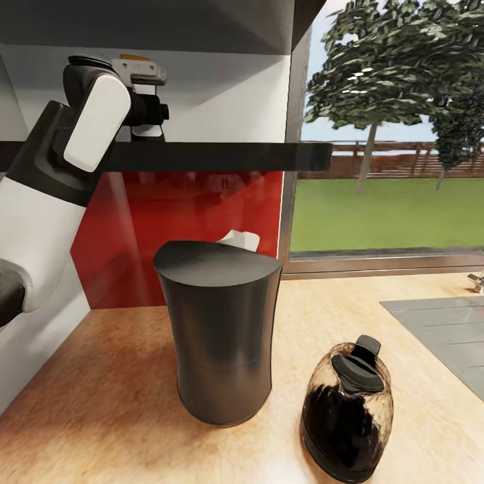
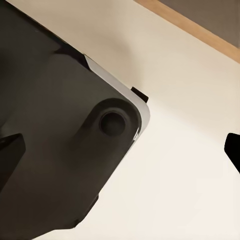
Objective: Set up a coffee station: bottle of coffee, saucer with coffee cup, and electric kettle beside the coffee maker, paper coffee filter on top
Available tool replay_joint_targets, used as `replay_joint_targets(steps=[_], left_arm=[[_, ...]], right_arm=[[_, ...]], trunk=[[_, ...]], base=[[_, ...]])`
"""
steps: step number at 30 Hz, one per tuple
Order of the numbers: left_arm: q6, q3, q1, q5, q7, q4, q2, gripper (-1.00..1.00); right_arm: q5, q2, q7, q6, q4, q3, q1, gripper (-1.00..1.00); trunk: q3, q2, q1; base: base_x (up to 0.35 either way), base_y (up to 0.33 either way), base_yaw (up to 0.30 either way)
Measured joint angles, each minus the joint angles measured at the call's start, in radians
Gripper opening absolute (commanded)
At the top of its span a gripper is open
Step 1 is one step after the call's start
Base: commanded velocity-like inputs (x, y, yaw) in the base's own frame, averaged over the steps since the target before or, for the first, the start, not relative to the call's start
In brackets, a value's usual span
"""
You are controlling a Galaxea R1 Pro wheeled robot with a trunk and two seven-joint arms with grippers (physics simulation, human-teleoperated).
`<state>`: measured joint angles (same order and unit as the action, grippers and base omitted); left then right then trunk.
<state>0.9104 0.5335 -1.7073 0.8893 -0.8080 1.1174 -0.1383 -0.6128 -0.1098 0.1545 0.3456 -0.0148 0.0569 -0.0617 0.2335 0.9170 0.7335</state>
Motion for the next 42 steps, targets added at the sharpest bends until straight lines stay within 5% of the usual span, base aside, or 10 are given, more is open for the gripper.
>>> replay_joint_targets(steps=[18,19,42], left_arm=[[0.0,0.0,0.0,0.0,0.0,-0.009,0.0,1.0],[0.0,0.0,0.0,0.0,0.0,-0.011,0.0,-1.0],[-0.002,0.0,-0.001,-0.009,0.0,-0.023,0.0,-1.0]], right_arm=[[0.0,0.0,0.0,0.0,0.0,0.0,0.0,1.0],[0.0,0.0,0.0,0.0,0.0,0.0,0.0,1.0],[0.0,0.0,0.0,0.001,0.0,0.0,0.0,1.0]], trunk=[[0.0,0.0,0.0],[0.0,0.0,0.0],[0.0,0.0,0.0]], base=[[0.0,0.0,0.0],[0.0,0.0,0.0],[0.0,0.0,0.0]])
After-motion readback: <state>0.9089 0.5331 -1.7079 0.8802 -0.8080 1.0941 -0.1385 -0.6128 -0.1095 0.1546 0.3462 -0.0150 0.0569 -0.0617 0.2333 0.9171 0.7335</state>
